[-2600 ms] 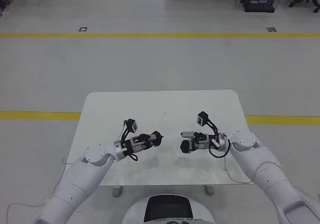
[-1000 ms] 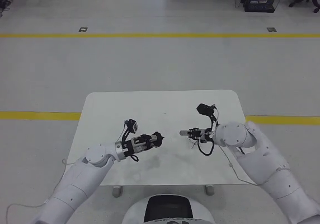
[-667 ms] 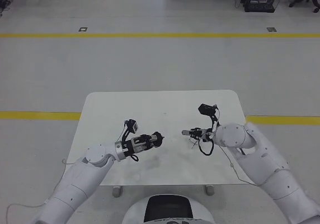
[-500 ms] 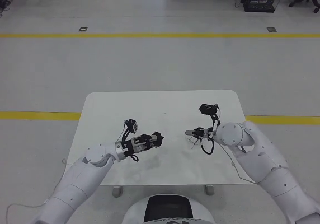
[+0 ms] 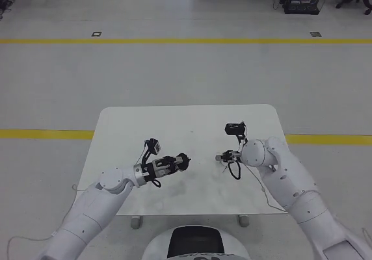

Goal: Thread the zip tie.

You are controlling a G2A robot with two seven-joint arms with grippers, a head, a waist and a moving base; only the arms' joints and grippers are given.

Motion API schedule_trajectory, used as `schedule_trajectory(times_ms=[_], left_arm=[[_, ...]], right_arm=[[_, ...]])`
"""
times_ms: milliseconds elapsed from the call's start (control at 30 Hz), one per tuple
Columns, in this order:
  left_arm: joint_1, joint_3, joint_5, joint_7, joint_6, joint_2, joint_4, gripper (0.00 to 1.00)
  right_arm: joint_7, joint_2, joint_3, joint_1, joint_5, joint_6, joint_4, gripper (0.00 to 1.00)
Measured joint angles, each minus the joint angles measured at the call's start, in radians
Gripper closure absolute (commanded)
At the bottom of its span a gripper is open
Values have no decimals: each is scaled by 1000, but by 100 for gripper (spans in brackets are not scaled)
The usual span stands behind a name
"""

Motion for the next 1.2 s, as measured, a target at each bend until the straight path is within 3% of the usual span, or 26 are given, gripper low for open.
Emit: schedule_trajectory(times_ms=[133, 467, 633, 933, 1200], left_arm=[[0, 0, 0, 0, 0, 0, 0, 100], [0, 0, 0, 0, 0, 0, 0, 100], [0, 0, 0, 0, 0, 0, 0, 100], [0, 0, 0, 0, 0, 0, 0, 100], [0, 0, 0, 0, 0, 0, 0, 100]], right_arm=[[27, -42, 18, -10, -51, 0, 15, 0], [11, -43, 11, -17, -55, -3, 16, 0], [22, -59, -1, -11, -135, 0, 32, 0], [123, -145, 20, 17, -303, 0, 79, 0], [182, -262, 134, 12, -439, 0, 142, 0]])
